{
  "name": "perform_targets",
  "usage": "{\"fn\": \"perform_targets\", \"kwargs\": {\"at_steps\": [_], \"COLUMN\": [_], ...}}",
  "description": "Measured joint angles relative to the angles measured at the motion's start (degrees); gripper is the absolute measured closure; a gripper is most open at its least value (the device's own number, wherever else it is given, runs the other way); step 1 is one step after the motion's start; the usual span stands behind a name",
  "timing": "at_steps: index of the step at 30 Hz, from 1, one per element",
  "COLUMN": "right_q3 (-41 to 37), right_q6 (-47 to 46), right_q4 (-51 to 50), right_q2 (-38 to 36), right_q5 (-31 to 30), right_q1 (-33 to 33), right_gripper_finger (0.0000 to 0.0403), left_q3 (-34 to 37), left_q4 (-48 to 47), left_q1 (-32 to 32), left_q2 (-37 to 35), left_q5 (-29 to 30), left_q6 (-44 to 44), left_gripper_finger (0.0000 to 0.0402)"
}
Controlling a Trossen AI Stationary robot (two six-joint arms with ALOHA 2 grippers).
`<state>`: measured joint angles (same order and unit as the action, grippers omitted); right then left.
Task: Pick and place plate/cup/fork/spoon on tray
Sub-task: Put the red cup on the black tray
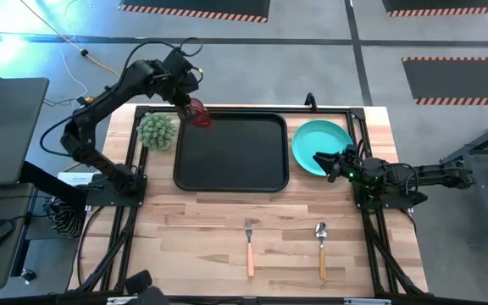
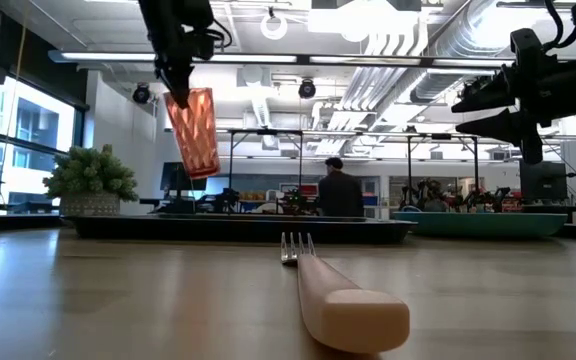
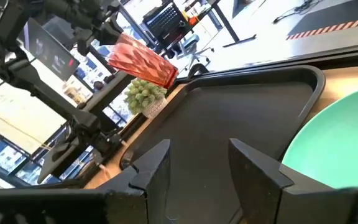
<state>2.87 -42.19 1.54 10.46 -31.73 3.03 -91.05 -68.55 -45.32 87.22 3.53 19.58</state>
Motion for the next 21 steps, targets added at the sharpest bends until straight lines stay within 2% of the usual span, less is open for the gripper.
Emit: {"fn": "perform_targets", "kwargs": {"at_steps": [6,13,21], "right_q3": [0.0,0.0,0.0], "right_q6": [-1.4,-1.5,-1.5], "right_q4": [0.0,0.0,0.0], "right_q2": [0.0,0.0,0.0], "right_q5": [0.0,0.0,0.1], "right_q1": [0.0,0.0,0.0], "right_gripper_finger": [0.0252,0.0252,0.0252], "left_q3": [-1.0,-0.9,-0.9], "left_q4": [-0.3,-1.2,-2.4], "left_q1": [-2.6,-5.1,-5.4], "left_q2": [3.0,6.3,10.6], "left_q5": [-0.3,-5.7,-5.8], "left_q6": [2.1,3.1,1.5], "left_gripper_finger": [0.0396,0.0396,0.0396]}}
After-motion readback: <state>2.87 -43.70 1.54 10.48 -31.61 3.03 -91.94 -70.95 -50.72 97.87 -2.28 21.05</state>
